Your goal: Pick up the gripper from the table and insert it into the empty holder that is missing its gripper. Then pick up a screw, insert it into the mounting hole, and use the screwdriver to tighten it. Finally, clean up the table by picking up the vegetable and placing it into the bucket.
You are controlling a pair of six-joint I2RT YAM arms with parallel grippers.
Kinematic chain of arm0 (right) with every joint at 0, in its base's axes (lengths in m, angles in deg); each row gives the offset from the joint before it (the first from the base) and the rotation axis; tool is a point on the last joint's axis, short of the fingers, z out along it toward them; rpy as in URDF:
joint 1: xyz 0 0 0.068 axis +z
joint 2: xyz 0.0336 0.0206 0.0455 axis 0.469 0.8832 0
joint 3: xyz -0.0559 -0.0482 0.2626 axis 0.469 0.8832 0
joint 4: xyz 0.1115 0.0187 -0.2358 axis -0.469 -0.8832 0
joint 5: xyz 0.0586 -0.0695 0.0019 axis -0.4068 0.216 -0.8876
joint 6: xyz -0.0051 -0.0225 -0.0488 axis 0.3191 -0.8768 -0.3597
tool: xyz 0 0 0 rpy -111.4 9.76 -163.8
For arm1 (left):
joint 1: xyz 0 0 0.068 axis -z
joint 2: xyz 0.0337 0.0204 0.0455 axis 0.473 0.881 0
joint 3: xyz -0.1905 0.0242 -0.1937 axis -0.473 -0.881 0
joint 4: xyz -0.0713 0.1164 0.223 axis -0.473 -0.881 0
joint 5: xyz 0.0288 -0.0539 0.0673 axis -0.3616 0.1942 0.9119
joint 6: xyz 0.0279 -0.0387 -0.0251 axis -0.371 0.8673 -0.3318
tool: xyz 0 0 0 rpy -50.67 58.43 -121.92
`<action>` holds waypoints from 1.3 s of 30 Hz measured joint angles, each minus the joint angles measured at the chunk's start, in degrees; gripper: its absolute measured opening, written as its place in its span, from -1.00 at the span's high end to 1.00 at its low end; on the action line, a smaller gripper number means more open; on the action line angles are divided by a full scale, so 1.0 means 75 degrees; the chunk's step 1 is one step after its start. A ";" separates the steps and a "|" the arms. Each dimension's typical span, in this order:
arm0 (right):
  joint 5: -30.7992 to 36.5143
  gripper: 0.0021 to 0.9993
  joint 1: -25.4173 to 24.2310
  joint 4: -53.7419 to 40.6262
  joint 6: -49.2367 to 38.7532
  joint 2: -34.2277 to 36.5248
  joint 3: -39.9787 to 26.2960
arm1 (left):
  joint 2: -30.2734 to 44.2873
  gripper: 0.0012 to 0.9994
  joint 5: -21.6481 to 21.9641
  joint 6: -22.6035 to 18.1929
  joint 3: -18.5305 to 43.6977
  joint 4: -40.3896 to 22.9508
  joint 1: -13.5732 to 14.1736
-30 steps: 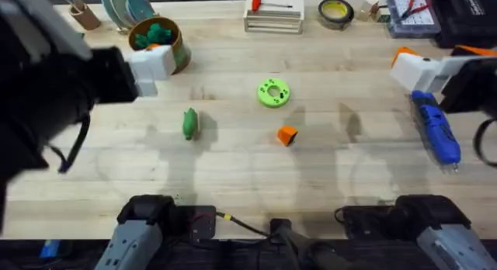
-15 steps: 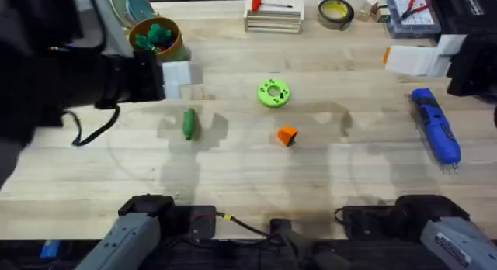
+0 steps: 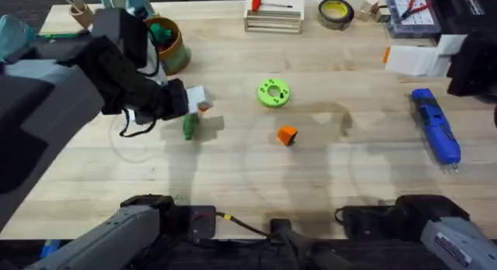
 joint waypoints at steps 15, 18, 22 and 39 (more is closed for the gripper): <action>0.0000 -0.98 0.0000 0.0000 0.0000 0.0000 0.0000 | -0.0964 0.97 -0.0027 -0.0251 0.0234 0.0629 0.0061; 0.0000 -0.98 0.0000 0.0001 0.0000 0.0000 0.0000 | -0.1697 0.97 -0.0030 -0.0855 0.0625 0.1171 0.0380; 0.0000 -0.98 0.0000 0.0000 0.0000 0.0000 0.0000 | -0.2647 0.40 -0.0036 -0.1469 0.0879 0.1940 0.0826; 0.0000 -0.98 0.0000 0.0000 0.0000 0.0000 0.0000 | -0.3639 -0.99 -0.0033 -0.1870 0.0894 0.2335 0.0944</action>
